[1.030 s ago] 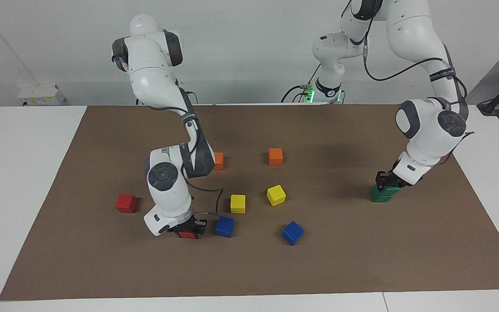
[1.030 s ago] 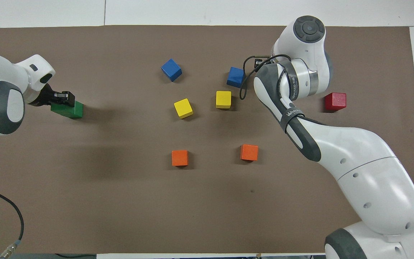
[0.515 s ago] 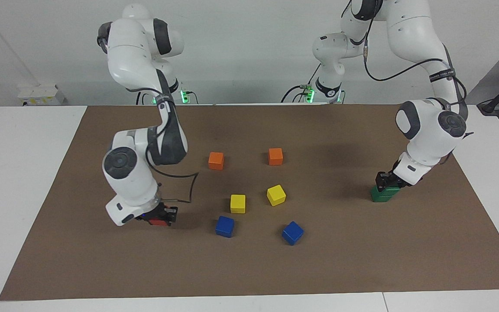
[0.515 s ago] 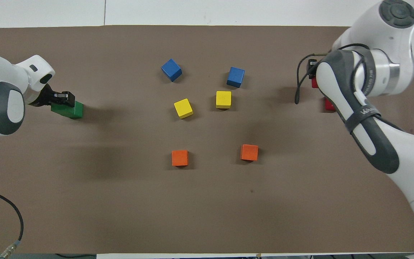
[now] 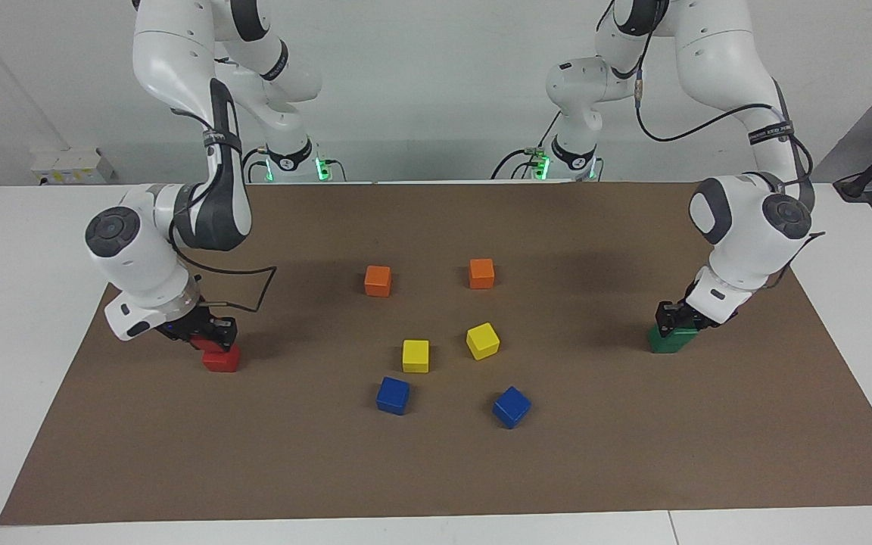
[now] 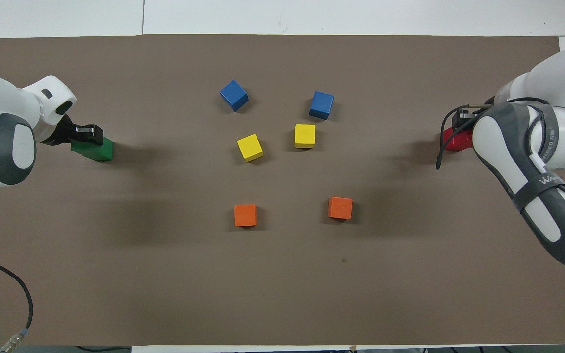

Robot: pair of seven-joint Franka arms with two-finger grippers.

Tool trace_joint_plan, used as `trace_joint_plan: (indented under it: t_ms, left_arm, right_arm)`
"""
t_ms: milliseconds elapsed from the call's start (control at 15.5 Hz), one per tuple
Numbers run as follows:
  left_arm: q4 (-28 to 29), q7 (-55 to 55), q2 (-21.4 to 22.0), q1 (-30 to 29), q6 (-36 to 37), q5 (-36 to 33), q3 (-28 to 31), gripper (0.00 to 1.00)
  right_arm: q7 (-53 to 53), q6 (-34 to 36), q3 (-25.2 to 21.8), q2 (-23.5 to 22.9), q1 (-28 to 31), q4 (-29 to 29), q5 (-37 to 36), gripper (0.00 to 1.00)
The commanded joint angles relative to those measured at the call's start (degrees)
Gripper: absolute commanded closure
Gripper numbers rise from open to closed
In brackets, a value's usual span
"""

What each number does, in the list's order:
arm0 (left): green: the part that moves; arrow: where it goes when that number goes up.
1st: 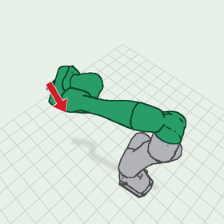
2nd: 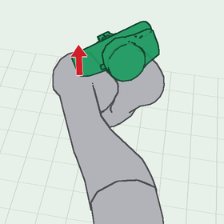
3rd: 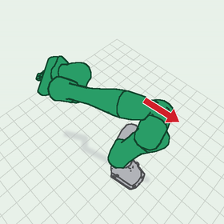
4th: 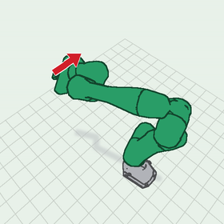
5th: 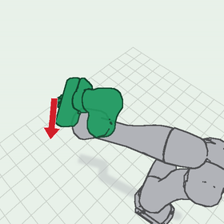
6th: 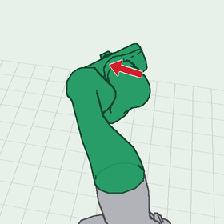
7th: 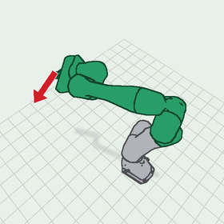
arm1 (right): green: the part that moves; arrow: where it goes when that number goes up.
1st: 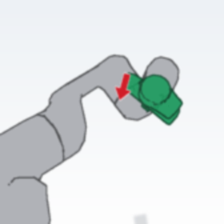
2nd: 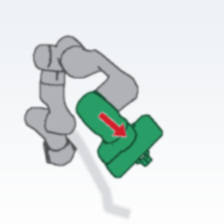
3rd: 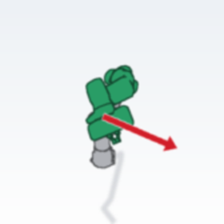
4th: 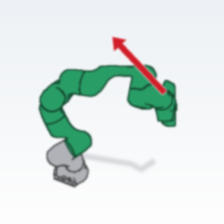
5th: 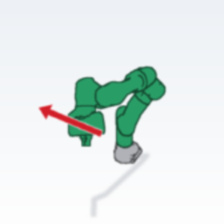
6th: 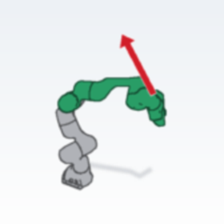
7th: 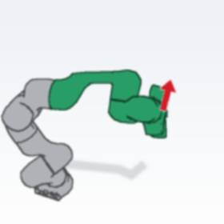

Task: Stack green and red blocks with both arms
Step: 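Lower the green cube onto the green cube while the right stacks red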

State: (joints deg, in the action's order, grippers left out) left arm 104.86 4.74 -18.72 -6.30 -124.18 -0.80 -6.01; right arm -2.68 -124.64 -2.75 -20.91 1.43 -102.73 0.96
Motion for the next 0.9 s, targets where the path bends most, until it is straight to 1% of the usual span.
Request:
trace_joint_plan:
  t_ms: [0,257,515,644,772,837]
  left_arm:
    - [1.5,1.2,4.5,-0.5,4.4,0.8,0.1,0.0]
    - [1.3,0.5,13.4,0.0,17.3,0.8,0.0,0.0]
    - [1.3,0.6,19.9,-0.1,24.0,0.8,0.0,0.0]
    - [1.6,0.5,21.6,0.1,26.2,0.8,0.0,0.0]
    - [1.7,0.5,22.0,0.1,26.8,0.8,0.0,0.0]
    - [1.9,0.4,22.0,0.6,27.0,0.8,0.0,0.0]
  right_arm:
    - [0.8,-6.0,1.1,2.0,1.3,-4.7,0.1,1.0]
    - [0.4,-8.2,1.1,1.2,1.3,-4.7,0.2,1.0]
    - [0.0,-9.7,1.1,0.6,1.5,-4.5,0.4,1.0]
    - [-0.2,-9.7,1.1,0.6,1.5,-4.5,1.9,1.0]
    - [-0.2,-9.7,1.1,0.6,1.5,-4.5,2.6,1.0]
    - [-0.4,-9.7,1.1,0.6,1.5,-4.5,2.7,0.98]
